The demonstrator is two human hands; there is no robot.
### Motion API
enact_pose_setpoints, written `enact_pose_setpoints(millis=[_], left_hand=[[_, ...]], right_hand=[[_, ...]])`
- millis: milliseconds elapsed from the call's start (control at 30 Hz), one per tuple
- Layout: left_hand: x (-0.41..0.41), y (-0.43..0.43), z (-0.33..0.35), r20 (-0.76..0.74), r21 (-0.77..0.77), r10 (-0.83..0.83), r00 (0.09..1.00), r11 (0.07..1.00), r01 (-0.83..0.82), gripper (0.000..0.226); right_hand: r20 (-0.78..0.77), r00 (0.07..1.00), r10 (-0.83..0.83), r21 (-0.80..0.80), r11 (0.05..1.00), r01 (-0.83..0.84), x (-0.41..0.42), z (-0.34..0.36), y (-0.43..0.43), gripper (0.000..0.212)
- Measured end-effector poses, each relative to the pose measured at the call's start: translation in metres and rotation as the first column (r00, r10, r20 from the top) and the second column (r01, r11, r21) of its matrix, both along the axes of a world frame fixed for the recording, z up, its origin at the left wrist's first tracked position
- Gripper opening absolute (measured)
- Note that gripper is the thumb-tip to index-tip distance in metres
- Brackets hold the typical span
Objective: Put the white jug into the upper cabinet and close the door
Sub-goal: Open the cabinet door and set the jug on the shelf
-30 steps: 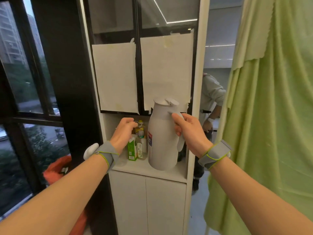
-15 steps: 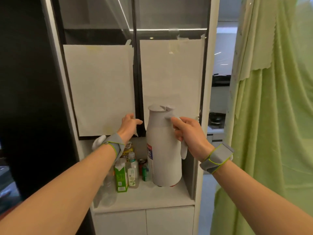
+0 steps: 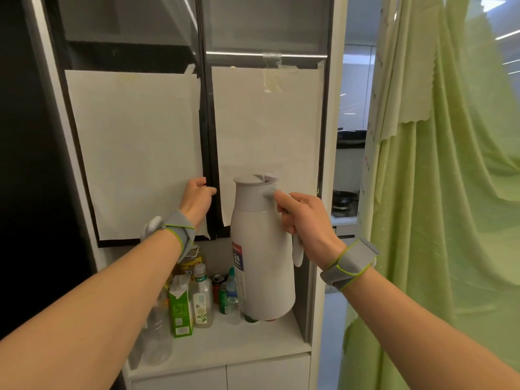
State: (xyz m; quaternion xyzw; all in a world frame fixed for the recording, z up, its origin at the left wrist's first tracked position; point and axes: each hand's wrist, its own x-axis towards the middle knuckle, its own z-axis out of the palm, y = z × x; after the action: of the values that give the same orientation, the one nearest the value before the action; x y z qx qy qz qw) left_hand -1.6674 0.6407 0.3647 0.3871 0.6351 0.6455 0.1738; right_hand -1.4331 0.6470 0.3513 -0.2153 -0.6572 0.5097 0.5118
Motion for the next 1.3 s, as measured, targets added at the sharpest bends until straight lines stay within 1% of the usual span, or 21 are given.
enact_pose_setpoints(millis=[133, 300, 367, 500, 600, 733, 833, 867, 933, 967, 1000, 1033, 1100, 1133, 1167, 1233, 1300], left_hand=[[0.008, -0.019, -0.008, -0.051, 0.071, 0.126, 0.991, 0.99, -0.123, 0.042], [0.018, -0.057, -0.02, -0.128, 0.192, 0.262, 0.957, 0.953, -0.235, 0.027], [0.016, -0.076, -0.02, -0.168, 0.224, 0.31, 0.936, 0.937, -0.27, 0.027], [0.01, -0.108, -0.019, -0.23, 0.275, 0.375, 0.898, 0.91, -0.31, 0.038], [0.008, -0.13, -0.019, -0.272, 0.293, 0.397, 0.877, 0.902, -0.317, 0.041], [-0.002, -0.162, -0.017, -0.283, 0.328, 0.416, 0.864, 0.888, -0.321, 0.041], [-0.02, -0.185, -0.017, -0.289, 0.343, 0.42, 0.86, 0.885, -0.316, 0.026], [-0.027, -0.191, -0.018, -0.292, 0.34, 0.411, 0.864, 0.889, -0.308, 0.033], [-0.036, -0.202, -0.02, -0.287, 0.325, 0.404, 0.868, 0.894, -0.309, 0.062], [-0.04, -0.206, -0.02, -0.274, 0.327, 0.412, 0.869, 0.889, -0.319, 0.071], [-0.044, -0.208, -0.022, -0.264, 0.338, 0.417, 0.87, 0.885, -0.322, 0.072], [-0.047, -0.212, -0.022, -0.265, 0.358, 0.419, 0.868, 0.879, -0.315, 0.061], [-0.044, -0.217, -0.02, -0.279, 0.386, 0.4, 0.873, 0.879, -0.279, 0.031], [-0.044, -0.22, -0.018, -0.283, 0.398, 0.396, 0.874, 0.877, -0.269, 0.027], [-0.045, -0.223, -0.018, -0.278, 0.398, 0.397, 0.875, 0.876, -0.272, 0.028], [-0.049, -0.227, -0.019, -0.248, 0.412, 0.398, 0.883, 0.869, -0.276, 0.039], [-0.052, -0.229, -0.021, -0.237, 0.405, 0.39, 0.89, 0.872, -0.275, 0.047]], right_hand=[[-0.016, 1.0, -0.008, 0.044, 0.999, 0.008, 0.0, 0.004, -0.001, 0.029], [-0.037, 0.999, -0.03, 0.092, 0.995, 0.033, -0.016, 0.005, -0.004, 0.039], [-0.046, 0.999, -0.023, 0.114, 0.993, 0.028, -0.03, 0.005, -0.006, 0.039], [-0.076, 0.997, -0.007, 0.147, 0.989, 0.018, -0.06, 0.005, -0.012, 0.038], [-0.097, 0.995, 0.01, 0.147, 0.989, 0.004, -0.078, 0.008, -0.013, 0.039], [-0.118, 0.991, 0.064, 0.158, 0.986, -0.045, -0.114, 0.021, -0.02, 0.041], [-0.128, 0.988, 0.089, 0.191, 0.98, -0.064, -0.146, 0.038, -0.025, 0.04], [-0.137, 0.987, 0.082, 0.207, 0.977, -0.053, -0.155, 0.044, -0.025, 0.043], [-0.158, 0.986, 0.06, 0.223, 0.975, -0.024, -0.172, 0.057, -0.022, 0.048], [-0.166, 0.985, 0.048, 0.228, 0.974, -0.009, -0.18, 0.065, -0.021, 0.047], [-0.168, 0.985, 0.04, 0.234, 0.972, 0.0, -0.189, 0.07, -0.018, 0.049], [-0.16, 0.987, 0.03, 0.244, 0.97, 0.01, -0.2, 0.075, -0.017, 0.052], [-0.154, 0.988, -0.014, 0.255, 0.966, 0.053, -0.213, 0.084, -0.011, 0.054], [-0.156, 0.987, -0.025, 0.252, 0.966, 0.064, -0.222, 0.087, -0.009, 0.053], [-0.158, 0.987, -0.038, 0.247, 0.966, 0.077, -0.229, 0.09, -0.005, 0.054], [-0.141, 0.988, -0.057, 0.245, 0.965, 0.091, -0.246, 0.094, 0.003, 0.056], [-0.129, 0.989, -0.078, 0.242, 0.964, 0.108, -0.257, 0.097, 0.009, 0.051]])
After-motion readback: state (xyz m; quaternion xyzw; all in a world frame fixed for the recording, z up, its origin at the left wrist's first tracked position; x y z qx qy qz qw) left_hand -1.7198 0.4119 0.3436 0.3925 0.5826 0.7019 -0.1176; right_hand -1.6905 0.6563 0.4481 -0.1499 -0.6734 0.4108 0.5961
